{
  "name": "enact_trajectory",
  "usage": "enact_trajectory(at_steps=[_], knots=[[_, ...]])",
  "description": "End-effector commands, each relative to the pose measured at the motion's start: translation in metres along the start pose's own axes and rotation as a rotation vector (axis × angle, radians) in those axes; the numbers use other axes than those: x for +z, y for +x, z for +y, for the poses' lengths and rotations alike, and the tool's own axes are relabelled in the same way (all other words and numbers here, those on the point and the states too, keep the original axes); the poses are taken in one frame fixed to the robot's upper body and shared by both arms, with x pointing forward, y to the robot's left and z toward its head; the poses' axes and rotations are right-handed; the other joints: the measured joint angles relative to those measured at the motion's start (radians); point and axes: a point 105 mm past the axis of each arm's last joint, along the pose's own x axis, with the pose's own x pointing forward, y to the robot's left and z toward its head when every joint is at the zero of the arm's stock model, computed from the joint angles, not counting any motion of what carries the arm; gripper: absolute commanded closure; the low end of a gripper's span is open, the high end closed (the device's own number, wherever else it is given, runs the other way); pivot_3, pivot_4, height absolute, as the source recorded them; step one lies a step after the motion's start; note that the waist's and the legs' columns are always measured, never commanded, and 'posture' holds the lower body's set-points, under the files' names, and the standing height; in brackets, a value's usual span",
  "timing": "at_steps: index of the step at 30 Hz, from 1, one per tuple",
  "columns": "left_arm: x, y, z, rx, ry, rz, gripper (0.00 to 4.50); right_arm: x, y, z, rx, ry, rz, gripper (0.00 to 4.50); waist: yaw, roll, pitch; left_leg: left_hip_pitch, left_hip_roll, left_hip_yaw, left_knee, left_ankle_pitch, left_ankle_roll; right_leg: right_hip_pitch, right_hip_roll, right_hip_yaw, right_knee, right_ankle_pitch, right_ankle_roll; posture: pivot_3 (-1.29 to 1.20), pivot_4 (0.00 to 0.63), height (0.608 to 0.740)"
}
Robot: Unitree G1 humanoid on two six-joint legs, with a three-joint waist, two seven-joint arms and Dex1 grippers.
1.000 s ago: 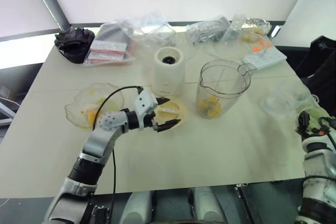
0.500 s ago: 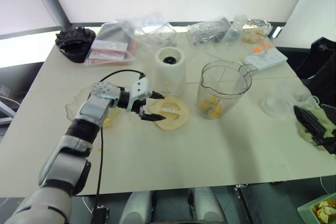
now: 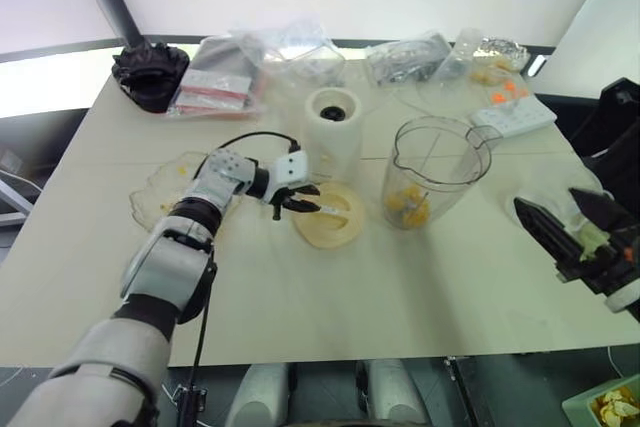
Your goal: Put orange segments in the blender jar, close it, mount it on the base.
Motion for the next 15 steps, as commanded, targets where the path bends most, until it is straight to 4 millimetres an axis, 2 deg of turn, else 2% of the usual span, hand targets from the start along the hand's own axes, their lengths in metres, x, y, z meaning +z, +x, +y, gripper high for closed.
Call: enact_trajectory(at_steps=[1,15], knots=[[0.008,0.002,0.007,0.016,0.043,0.017,2.87,0.007,0.0,0.008,0.022,-0.028,-0.026,0.22,-0.001,0.0,0.0,0.0,0.0,0.0,0.0,0.0,0.0,0.0,0.0,0.0,0.0,0.0,0.0,0.0,0.15,0.74],[-0.001,0.028,0.004,0.054,0.056,0.133,2.87,0.01,0.0,0.01,0.023,-0.045,-0.026,0.22,0.0,-0.001,0.0,0.0,0.0,0.0,0.001,0.0,0.0,0.0,0.0,0.0,0.001,0.0,0.001,0.0,0.15,0.74]])
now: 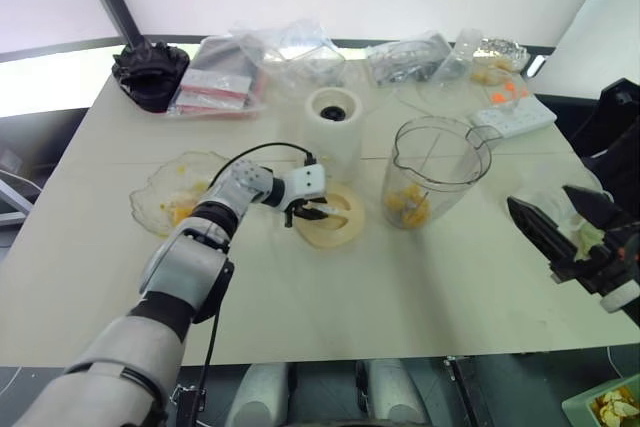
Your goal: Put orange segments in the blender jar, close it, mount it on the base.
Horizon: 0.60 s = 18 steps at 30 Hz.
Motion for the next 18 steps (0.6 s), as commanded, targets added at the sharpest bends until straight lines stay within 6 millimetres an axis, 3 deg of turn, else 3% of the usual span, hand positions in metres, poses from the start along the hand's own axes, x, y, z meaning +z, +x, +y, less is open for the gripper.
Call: enact_trajectory(at_steps=[1,12,16,18], knots=[[0.003,0.004,0.002,-0.012,0.023,0.053,2.87,0.009,0.0,0.002,0.007,-0.034,-0.031,0.22,0.0,0.0,0.0,0.0,0.0,0.0,0.0,0.0,0.0,0.0,0.0,0.0,0.0,0.0,0.0,0.0,0.15,0.74],[0.003,0.021,-0.006,-0.056,0.0,0.147,2.87,0.006,0.004,-0.002,-0.012,-0.035,-0.02,0.22,0.002,0.0,-0.001,0.002,0.0,0.0,0.002,0.0,0.0,0.005,0.0,-0.001,-0.001,0.0,0.0,0.0,0.15,0.74],[0.005,0.021,-0.009,-0.096,0.028,0.155,4.12,-0.002,0.006,-0.007,-0.04,-0.039,0.009,0.22,0.001,-0.001,-0.002,0.005,0.0,0.0,0.002,0.0,0.0,0.009,0.0,-0.002,-0.001,0.0,0.0,0.0,0.15,0.74],[0.006,0.019,-0.009,-0.105,0.034,0.151,4.23,-0.008,0.008,-0.015,-0.077,-0.068,0.039,0.22,0.0,-0.002,-0.001,0.008,0.0,0.0,0.002,0.0,0.0,0.011,0.0,-0.002,-0.001,-0.002,-0.002,0.0,0.15,0.74]])
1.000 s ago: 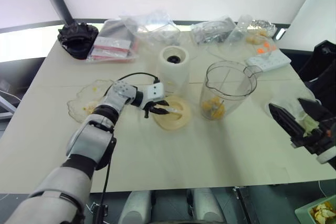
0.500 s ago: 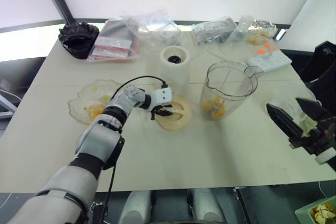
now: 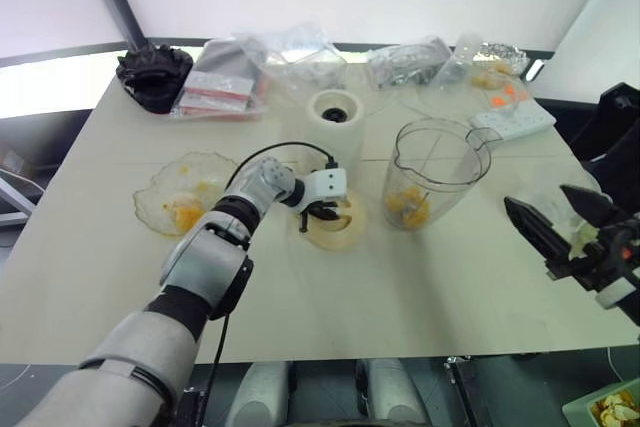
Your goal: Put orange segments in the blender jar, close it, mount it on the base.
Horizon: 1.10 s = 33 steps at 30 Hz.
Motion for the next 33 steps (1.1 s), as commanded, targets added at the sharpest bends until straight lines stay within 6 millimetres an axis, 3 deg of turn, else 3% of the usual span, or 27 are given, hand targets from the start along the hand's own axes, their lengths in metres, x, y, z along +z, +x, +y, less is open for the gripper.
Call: enact_trajectory(at_steps=[1,14,19,24,33], knots=[[-0.008,-0.001,-0.005,-0.039,0.016,0.046,4.23,-0.004,0.004,-0.014,-0.071,-0.05,0.017,0.22,0.0,0.0,0.0,0.0,0.0,0.0,0.0,0.0,0.0,0.0,0.0,0.0,0.0,0.0,-0.001,0.0,0.15,0.74],[0.012,-0.044,0.018,0.005,0.006,-0.159,4.23,-0.045,0.055,-0.054,-0.104,-0.131,0.118,0.22,-0.003,0.0,0.001,-0.002,0.0,0.0,-0.001,0.0,0.0,-0.003,0.0,0.0,0.001,0.001,0.002,0.0,0.15,0.74],[0.007,-0.057,0.017,0.022,0.01,-0.23,4.23,-0.058,0.08,-0.07,-0.11,-0.189,0.124,0.22,-0.004,0.0,0.001,-0.007,-0.002,0.001,0.0,0.0,0.0,-0.008,0.0,0.0,0.001,0.002,0.003,0.0,0.15,0.74],[0.007,-0.07,0.019,0.055,0.013,-0.288,4.23,-0.064,0.098,-0.086,-0.101,-0.234,0.102,0.22,-0.005,0.0,0.001,-0.007,-0.003,0.002,-0.001,0.0,0.0,-0.011,0.001,0.0,0.005,0.003,0.004,0.0,0.15,0.74],[0.009,-0.085,0.016,0.083,0.039,-0.322,4.23,-0.064,0.125,-0.098,-0.002,-0.242,0.055,0.22,-0.011,0.001,0.001,-0.007,-0.003,0.003,0.0,0.0,0.0,-0.012,0.001,0.001,0.007,0.003,0.004,0.0,0.15,0.74]])
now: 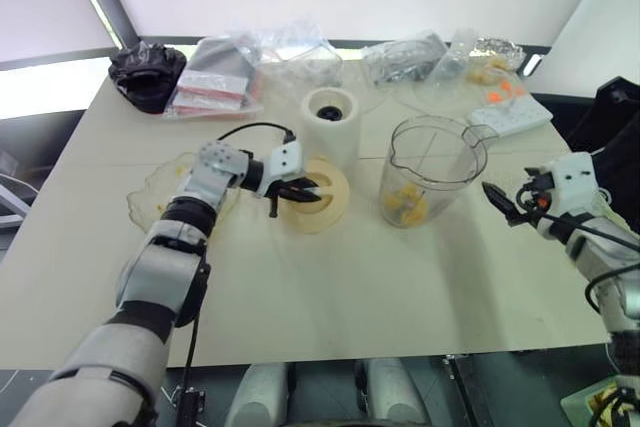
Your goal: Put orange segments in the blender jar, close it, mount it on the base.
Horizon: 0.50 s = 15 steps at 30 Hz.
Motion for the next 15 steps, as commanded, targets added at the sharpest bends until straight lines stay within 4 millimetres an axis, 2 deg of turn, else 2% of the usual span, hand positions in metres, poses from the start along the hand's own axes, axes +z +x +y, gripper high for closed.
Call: enact_trajectory(at_steps=[1,15], knots=[[0.015,-0.011,0.008,0.038,0.038,-0.044,4.23,0.011,0.005,-0.002,0.029,-0.009,-0.067,0.22,0.0,0.0,0.0,0.0,0.0,0.0,0.0,0.0,0.0,0.0,0.0,0.0,0.0,0.0,0.0,0.0,0.15,0.74],[0.015,-0.04,0.004,0.094,0.051,-0.018,4.23,0.013,0.036,0.011,0.172,-0.008,-0.125,0.22,-0.022,0.001,0.0,0.001,0.0,-0.001,0.0,0.0,0.0,-0.001,0.0,0.0,0.002,0.0,0.0,0.0,0.15,0.74]])
